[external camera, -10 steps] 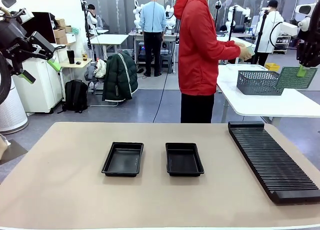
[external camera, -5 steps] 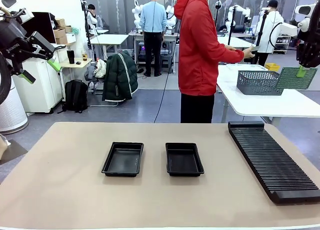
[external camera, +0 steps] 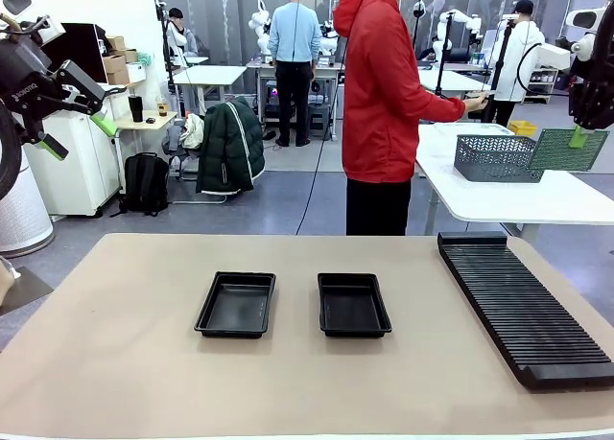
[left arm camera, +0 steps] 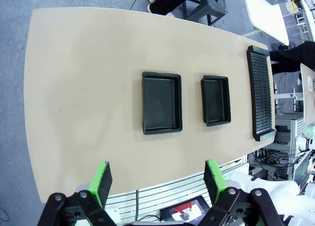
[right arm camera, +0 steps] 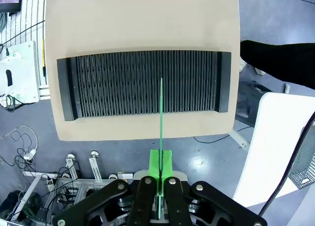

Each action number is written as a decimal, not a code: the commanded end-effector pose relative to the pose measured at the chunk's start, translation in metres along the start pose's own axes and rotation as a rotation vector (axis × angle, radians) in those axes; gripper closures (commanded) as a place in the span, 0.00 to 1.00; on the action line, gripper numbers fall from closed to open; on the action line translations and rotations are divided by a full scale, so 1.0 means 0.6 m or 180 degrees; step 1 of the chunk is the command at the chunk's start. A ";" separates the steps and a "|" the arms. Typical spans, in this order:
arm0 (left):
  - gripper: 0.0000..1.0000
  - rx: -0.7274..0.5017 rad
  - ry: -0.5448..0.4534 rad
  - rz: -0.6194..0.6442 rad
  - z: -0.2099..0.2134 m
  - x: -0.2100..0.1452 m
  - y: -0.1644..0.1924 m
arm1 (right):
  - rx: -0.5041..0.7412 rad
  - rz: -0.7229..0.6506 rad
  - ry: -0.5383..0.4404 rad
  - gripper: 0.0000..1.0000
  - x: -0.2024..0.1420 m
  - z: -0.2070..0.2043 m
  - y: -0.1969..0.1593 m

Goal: Inspect and transfer BCBs to ESD trays.
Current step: Pick up the Blank PCB from the PCB Rack and place it in the left ESD tray.

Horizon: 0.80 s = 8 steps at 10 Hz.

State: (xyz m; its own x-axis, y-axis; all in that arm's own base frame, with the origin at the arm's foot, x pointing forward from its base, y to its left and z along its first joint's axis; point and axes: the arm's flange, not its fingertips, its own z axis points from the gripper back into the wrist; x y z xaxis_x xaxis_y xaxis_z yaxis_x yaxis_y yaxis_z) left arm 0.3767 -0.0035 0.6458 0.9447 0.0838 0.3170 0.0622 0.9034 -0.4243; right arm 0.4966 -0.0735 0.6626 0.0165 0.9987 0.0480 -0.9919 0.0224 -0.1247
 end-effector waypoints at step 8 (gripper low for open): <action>0.00 -0.0012 -0.0033 0.0008 -0.003 -0.001 0.003 | 0.0743 -0.1413 -0.0262 0.98 0.161 -0.043 0.051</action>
State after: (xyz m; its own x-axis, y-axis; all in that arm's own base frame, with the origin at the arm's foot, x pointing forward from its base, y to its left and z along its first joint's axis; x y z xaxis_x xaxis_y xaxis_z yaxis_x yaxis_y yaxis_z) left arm 0.3767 -0.0036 0.6457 0.9447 0.0836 0.3171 0.0624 0.9035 -0.4241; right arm 0.4750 0.0099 0.6451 0.3642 0.9257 0.1022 -0.9297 0.3551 0.0976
